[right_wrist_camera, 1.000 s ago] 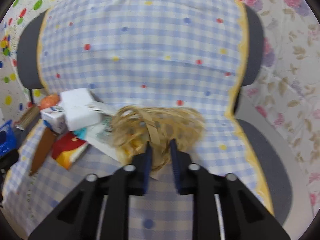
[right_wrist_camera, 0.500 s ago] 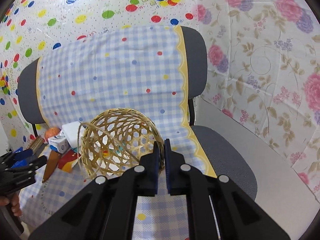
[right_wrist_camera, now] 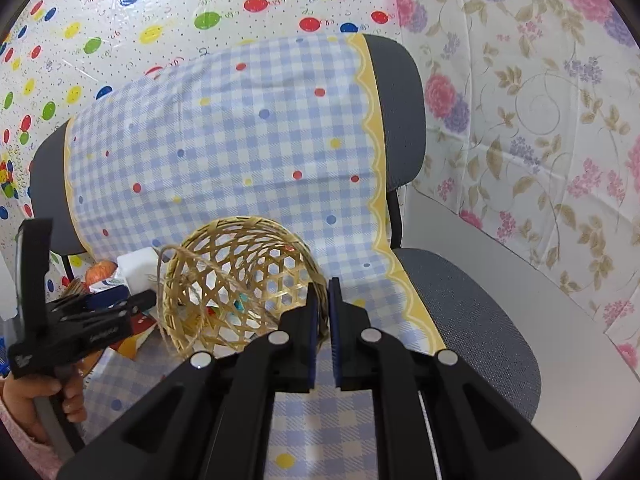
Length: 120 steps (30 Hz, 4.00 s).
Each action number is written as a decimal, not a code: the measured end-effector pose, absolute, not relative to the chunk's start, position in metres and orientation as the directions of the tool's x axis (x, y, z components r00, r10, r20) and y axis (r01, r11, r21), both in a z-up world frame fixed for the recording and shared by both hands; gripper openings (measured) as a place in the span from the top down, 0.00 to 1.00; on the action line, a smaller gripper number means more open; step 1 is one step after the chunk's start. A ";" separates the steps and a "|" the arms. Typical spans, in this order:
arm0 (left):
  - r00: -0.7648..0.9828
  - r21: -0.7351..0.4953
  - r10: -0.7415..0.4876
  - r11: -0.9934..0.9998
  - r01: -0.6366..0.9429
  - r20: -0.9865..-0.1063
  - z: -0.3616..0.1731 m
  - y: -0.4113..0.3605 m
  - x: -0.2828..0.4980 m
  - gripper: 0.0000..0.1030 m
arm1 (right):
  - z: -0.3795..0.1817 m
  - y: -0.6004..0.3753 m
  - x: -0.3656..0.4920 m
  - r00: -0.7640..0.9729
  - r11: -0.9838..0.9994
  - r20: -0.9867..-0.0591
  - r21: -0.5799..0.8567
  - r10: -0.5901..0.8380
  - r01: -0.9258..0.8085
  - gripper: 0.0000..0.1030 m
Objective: Collect trash
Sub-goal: 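Grasp the white wrapper with the left gripper while the right gripper holds the basket, then carry the basket and wrapper over the trash bin and open both grippers, then move both open grippers back over the items on the chair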
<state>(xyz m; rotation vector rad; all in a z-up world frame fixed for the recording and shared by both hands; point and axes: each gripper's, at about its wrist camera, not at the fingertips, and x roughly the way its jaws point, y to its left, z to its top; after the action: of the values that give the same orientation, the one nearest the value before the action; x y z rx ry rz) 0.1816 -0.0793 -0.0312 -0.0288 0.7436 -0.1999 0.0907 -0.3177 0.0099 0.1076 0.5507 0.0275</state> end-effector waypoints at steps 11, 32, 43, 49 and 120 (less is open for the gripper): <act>0.711 -0.012 -0.069 0.996 0.084 -0.700 -0.051 -0.087 0.231 0.56 | -0.008 -0.328 0.105 0.835 0.993 -0.546 0.115 0.061 0.003 0.94; 0.823 -0.025 -0.294 0.946 0.323 -0.486 0.055 -0.099 0.072 0.99 | 0.030 -0.344 0.014 0.860 0.990 -0.505 0.141 0.067 0.006 0.94; 0.771 -0.064 -0.388 0.908 0.415 -0.505 0.028 -0.119 -0.039 0.99 | 0.009 -0.363 -0.079 0.819 0.988 -0.574 0.140 0.023 0.071 0.94; 0.738 -0.083 -0.432 0.884 0.459 -0.518 0.015 -0.132 -0.076 0.99 | 0.002 -0.375 -0.124 0.807 0.983 -0.590 0.131 -0.024 0.125 0.94; 0.760 -0.061 -0.295 0.945 0.321 -0.579 0.004 -0.097 -0.092 0.40 | -0.004 -0.348 -0.137 0.797 0.992 -0.602 0.122 0.049 0.031 0.58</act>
<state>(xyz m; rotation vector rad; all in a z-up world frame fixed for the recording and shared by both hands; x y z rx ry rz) -0.0922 -0.0966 0.0043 0.0430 0.6226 -0.3351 -0.1365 -0.3483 -0.0036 0.1284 0.6491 0.0099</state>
